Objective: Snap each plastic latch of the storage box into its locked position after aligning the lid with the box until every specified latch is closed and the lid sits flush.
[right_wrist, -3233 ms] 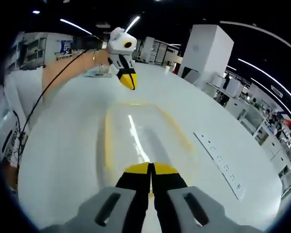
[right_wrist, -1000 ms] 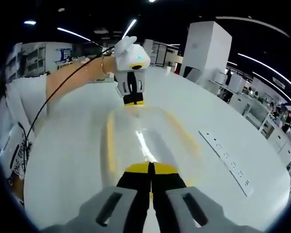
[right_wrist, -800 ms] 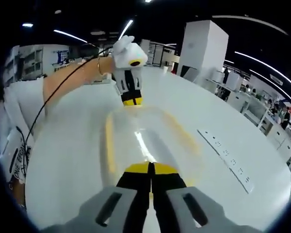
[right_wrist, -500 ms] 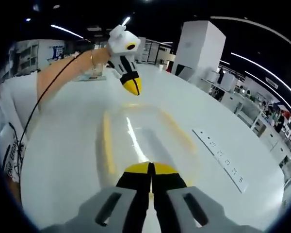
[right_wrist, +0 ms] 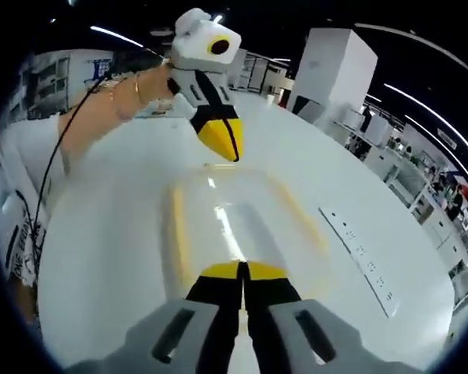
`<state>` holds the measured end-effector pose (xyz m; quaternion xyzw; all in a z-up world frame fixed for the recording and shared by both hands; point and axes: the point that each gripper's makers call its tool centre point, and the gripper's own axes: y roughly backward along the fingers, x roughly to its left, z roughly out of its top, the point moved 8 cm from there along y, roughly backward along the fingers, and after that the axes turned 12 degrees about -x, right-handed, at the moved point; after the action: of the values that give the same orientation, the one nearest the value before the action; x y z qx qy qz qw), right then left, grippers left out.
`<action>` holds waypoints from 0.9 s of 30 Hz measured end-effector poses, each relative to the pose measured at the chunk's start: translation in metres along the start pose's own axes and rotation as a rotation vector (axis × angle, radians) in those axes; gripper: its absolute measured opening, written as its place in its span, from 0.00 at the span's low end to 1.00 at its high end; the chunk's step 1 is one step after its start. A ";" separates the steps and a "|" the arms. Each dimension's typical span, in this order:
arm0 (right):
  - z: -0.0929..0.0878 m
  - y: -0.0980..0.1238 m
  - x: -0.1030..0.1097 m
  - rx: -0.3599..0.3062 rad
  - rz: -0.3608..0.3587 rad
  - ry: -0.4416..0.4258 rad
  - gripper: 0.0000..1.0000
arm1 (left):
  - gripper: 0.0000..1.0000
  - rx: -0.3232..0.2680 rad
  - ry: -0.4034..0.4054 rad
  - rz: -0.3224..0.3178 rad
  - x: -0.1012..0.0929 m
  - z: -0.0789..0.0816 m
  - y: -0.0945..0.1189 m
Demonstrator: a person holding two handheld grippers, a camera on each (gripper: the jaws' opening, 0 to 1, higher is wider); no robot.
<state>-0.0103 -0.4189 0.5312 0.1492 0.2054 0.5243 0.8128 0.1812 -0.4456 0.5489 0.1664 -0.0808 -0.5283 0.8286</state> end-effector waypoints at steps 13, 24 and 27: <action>0.049 -0.056 -0.087 0.101 0.051 0.097 0.00 | 0.00 0.094 -0.060 0.074 -0.005 -0.011 -0.005; 0.031 -0.106 -0.108 0.337 0.267 0.157 0.00 | 0.00 0.099 -0.074 0.091 -0.006 -0.014 -0.001; 0.029 -0.114 -0.111 0.370 0.304 0.155 0.00 | 0.00 0.103 -0.079 0.091 -0.005 -0.014 -0.001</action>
<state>0.0535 -0.5678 0.5237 0.2839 0.3348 0.6040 0.6652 0.1825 -0.4391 0.5356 0.1842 -0.1479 -0.4912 0.8384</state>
